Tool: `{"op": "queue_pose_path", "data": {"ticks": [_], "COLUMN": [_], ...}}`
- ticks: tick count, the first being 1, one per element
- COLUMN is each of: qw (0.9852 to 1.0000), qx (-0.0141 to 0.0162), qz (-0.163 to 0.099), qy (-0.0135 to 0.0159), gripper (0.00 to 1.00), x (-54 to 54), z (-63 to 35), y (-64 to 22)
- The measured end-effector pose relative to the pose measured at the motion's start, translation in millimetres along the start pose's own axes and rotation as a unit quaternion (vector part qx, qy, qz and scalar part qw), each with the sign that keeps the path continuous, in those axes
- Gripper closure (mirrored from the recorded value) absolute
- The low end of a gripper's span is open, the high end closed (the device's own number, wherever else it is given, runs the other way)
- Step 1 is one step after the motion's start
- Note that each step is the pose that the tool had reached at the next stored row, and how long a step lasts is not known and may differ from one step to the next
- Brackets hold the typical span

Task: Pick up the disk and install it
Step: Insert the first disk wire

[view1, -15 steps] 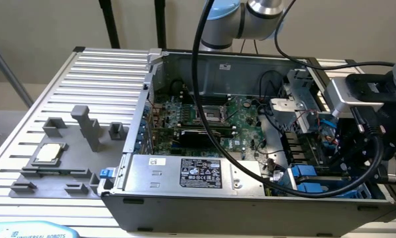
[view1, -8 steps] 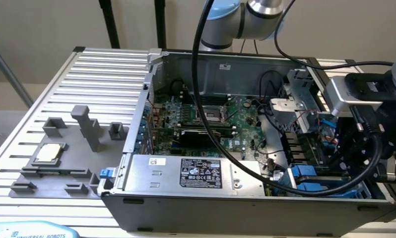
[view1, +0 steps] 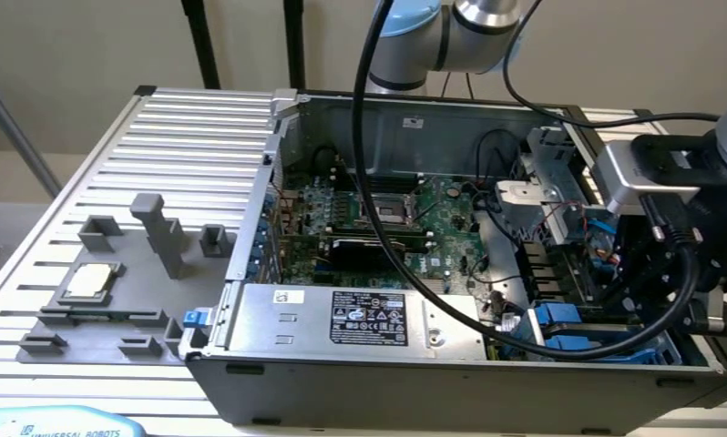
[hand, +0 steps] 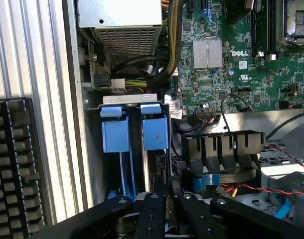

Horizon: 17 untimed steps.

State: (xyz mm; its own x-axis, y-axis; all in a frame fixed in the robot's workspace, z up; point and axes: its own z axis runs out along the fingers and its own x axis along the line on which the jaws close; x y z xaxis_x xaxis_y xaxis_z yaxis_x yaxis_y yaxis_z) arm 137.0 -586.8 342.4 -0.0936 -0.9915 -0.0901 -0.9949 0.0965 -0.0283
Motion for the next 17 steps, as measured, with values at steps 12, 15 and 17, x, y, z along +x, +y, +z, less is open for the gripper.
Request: {"op": "queue_pose_path", "data": {"ticks": [12,15,17], "qw": [1.0000,1.0000,1.0000], "qx": [0.0005,0.0005,0.0006], "qz": [0.000,0.000,0.000], "qy": [0.0005,0.0005,0.0005], "gripper": [0.84,0.84,0.84], "x": [0.1,-0.2,-0.4], "z": [4.9,5.9,6.5], "y": [-0.1,-0.9,-1.4]}}
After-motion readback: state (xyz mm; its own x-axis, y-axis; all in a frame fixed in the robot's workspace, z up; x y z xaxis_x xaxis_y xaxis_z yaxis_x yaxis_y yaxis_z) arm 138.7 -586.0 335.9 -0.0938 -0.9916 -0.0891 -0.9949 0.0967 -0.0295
